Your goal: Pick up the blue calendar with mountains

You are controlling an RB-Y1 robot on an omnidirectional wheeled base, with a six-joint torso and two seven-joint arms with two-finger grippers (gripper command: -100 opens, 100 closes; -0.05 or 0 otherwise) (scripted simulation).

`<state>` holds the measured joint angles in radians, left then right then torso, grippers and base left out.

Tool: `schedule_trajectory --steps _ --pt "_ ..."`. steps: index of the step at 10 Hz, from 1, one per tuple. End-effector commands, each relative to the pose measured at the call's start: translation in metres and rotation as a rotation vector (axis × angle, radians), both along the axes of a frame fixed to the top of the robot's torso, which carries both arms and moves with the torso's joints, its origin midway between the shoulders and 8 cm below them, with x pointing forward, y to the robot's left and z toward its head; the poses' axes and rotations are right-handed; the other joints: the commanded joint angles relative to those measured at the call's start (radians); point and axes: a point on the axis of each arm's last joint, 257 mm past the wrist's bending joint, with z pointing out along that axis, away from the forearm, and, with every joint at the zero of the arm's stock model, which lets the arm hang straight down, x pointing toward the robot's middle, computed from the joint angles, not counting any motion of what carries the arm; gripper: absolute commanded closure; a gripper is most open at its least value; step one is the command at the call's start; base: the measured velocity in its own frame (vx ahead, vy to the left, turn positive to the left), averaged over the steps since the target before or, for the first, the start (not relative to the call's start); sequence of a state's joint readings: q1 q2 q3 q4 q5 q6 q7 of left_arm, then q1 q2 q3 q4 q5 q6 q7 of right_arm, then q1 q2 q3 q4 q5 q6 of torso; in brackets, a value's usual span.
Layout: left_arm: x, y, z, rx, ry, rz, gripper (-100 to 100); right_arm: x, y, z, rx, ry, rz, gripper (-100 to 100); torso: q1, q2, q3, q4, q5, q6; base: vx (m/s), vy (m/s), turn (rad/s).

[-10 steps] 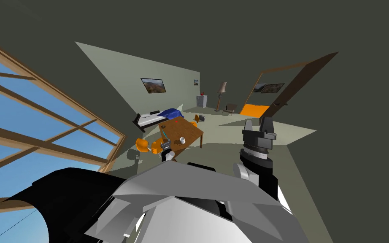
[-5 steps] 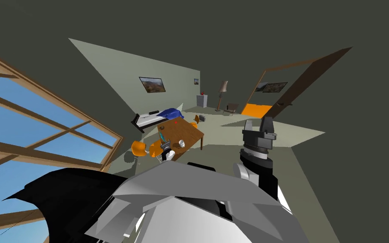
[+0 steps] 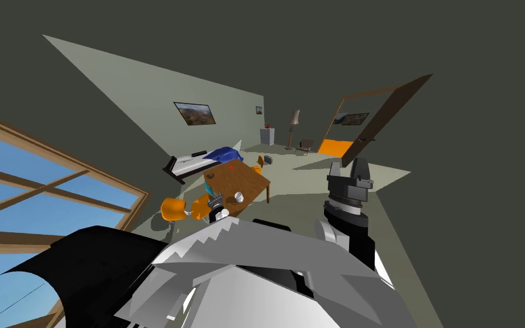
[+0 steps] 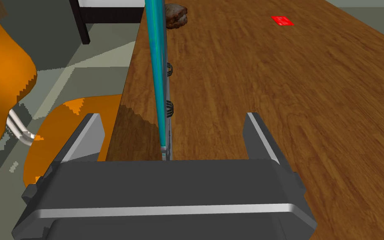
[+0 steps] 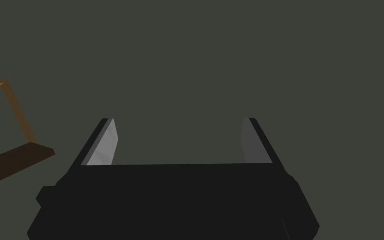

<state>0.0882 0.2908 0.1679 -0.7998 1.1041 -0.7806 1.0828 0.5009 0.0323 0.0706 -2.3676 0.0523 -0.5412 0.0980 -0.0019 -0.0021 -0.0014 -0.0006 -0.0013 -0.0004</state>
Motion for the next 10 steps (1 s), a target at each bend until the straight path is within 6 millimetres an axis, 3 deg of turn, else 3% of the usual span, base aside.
schedule_trajectory --steps 1,2,3,4,5,7,8,10 --pt "-0.026 0.022 -0.003 0.011 0.019 0.025 -100 0.000 0.000 0.000 0.000 0.000 0.000 0 0.000 0.000 0.000 0.000 0.000 0.000 0.042 -0.052 -0.149" --pt "-0.026 0.022 -0.003 -0.003 -0.001 0.027 -100 0.000 0.000 0.000 0.000 0.000 0.000 0 0.000 0.000 0.000 0.000 0.000 0.000 0.039 -0.036 -0.064" --pt "-0.048 0.040 -0.003 0.009 0.018 0.048 -100 0.000 0.000 0.000 0.000 0.000 0.000 0 0.000 0.000 0.000 0.000 0.000 0.000 0.056 -0.056 -0.172" --pt "-0.048 0.040 -0.003 0.000 0.005 0.049 -100 0.000 0.000 0.000 0.000 0.000 0.000 0 0.000 0.000 0.000 0.000 0.000 0.001 0.051 -0.042 -0.075" --pt "-0.071 0.057 -0.002 0.010 0.018 0.070 -100 0.000 0.000 0.000 0.000 0.000 0.000 0 0.000 -0.001 0.000 0.000 0.000 0.000 0.055 -0.051 -0.152" --pt "-0.071 0.057 -0.002 -0.003 -0.002 0.072 -100 0.000 0.000 0.000 0.000 0.000 0.000 0 0.000 0.000 0.000 0.000 0.000 0.000 0.030 -0.029 -0.026" --pt "-0.095 0.074 0.001 0.007 0.009 0.093 -100 0.000 0.000 0.000 0.000 0.000 0.000 0 0.001 0.001 0.001 0.000 0.000 0.000 0.036 -0.042 -0.140" --pt "-0.095 0.074 0.001 -0.001 -0.003 0.095 -100 0.000 0.000 0.000 0.000 0.000 0.000 0 0.000 0.001 0.000 0.000 0.000 0.000 0.028 -0.025 -0.044"
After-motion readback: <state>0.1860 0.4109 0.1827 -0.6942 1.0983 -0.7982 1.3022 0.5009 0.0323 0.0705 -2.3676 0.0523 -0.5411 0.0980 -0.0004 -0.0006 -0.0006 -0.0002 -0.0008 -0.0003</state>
